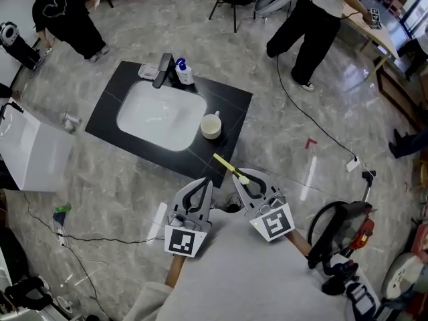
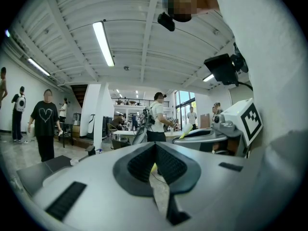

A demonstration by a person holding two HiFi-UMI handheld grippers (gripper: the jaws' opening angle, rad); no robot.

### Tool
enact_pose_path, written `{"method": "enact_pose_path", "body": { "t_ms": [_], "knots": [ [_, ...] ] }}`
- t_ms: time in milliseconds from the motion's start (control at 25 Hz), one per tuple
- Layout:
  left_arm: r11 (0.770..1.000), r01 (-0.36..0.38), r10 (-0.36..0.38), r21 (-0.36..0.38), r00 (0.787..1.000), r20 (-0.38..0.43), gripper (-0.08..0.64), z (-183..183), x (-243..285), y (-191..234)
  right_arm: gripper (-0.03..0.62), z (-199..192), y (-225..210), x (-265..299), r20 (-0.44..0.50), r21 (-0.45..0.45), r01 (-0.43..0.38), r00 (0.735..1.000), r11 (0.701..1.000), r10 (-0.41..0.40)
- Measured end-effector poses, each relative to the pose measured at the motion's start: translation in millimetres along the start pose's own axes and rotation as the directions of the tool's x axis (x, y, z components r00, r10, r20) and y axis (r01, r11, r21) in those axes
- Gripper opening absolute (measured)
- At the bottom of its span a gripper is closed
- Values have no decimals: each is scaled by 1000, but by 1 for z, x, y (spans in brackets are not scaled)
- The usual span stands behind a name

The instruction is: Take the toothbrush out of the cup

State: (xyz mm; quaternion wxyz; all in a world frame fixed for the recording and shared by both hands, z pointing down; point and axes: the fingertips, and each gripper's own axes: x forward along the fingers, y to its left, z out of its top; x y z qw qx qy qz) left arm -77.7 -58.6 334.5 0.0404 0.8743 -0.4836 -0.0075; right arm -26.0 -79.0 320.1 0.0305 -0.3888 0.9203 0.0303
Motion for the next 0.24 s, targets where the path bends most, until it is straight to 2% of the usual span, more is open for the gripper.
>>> {"method": "enact_pose_path", "body": {
  "t_ms": [240],
  "knots": [
    [1000,3,-3,-3,1000,-1,3,0,6,1,25,-1,-5,3,4,2,3,1000,1000,-3]
  ]
}}
